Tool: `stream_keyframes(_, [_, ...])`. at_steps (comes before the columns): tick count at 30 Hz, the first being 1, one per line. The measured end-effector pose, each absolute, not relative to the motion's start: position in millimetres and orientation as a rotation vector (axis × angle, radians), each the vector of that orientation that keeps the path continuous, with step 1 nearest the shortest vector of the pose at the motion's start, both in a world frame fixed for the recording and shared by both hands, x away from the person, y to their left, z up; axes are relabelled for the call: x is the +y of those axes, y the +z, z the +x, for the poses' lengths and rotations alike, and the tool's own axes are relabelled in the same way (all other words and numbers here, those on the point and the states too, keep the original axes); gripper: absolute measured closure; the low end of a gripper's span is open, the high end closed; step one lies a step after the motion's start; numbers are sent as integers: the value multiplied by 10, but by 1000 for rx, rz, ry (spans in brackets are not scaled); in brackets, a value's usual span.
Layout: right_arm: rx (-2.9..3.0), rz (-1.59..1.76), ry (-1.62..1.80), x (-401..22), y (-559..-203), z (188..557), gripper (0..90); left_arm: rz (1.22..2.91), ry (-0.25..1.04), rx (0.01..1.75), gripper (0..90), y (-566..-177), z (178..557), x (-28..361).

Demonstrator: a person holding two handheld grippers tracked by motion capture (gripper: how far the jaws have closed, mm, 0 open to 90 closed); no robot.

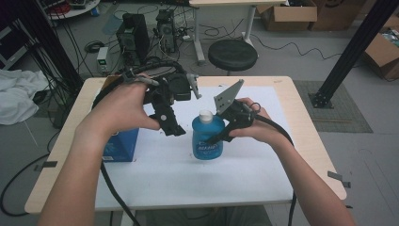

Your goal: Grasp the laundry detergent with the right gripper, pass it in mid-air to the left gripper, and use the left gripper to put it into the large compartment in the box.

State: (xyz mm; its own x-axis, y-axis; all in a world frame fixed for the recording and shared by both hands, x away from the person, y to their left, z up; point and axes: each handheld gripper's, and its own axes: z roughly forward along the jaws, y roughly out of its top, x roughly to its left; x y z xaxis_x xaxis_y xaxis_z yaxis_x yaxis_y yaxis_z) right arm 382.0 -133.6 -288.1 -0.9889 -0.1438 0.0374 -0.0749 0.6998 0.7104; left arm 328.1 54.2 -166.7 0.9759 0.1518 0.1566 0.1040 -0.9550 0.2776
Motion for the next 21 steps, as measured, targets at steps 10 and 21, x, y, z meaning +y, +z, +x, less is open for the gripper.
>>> stream_keyframes(10, [-2797,252,-1155,-1199,-2810,3720,451,2859,226,123,1,-1790,3271,335])
stream_keyframes(21, [-2796,261,-1140,-1187,-2784,3694,451,2864,221,159,1,-1967,3316,238])
